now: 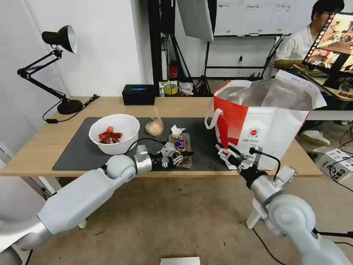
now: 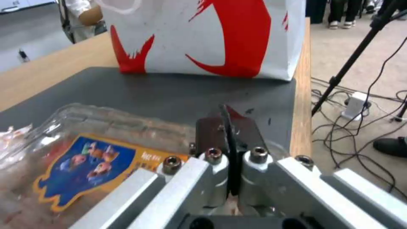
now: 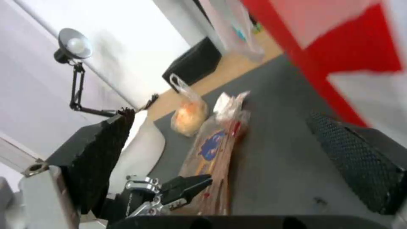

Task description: Pick up the trash from the table and place it into the takeout bag.

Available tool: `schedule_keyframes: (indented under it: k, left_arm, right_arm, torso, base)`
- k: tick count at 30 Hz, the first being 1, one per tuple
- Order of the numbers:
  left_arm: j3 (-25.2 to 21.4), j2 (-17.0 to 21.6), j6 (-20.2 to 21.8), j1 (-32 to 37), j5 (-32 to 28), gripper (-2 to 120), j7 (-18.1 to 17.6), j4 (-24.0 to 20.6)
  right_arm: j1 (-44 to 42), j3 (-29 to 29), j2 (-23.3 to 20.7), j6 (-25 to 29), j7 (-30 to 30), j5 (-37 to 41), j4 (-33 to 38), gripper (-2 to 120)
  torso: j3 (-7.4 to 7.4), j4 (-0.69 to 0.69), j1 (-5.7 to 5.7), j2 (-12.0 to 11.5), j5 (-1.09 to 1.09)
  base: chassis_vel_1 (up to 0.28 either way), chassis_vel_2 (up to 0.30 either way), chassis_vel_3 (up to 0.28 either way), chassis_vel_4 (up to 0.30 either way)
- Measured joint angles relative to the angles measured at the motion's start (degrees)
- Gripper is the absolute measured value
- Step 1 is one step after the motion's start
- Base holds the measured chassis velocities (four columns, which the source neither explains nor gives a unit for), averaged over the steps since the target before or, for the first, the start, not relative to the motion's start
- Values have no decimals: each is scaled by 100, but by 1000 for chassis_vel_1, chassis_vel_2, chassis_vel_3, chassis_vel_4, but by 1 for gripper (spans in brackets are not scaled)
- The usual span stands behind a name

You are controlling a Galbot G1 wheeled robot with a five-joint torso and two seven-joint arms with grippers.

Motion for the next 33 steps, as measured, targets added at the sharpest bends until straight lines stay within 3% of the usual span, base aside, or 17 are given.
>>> schedule_keyframes:
  k: [11,29,33]
  left_arm:
    - [-208,190,-81,192,57,0,29,102]
    - [-346,311,-171,379,46,0,24,-24]
    - [-331,316,-172,394,42,0,23,-52]
  right_arm:
    - [899,-555,218,-336,457,495,-505,100]
    - [2314,-1277,542,-1886,2119,1337,-1365,100]
    - [2462,-1340,605,-2027,2131,1415,-1530,100]
  torso:
    - [0,1,0,0,-1]
    - [0,0,0,0,0]
    - [0,1,0,0,0]
  base:
    - [0,0,0,0]
    - [0,0,0,0]
    - [0,0,0,0]
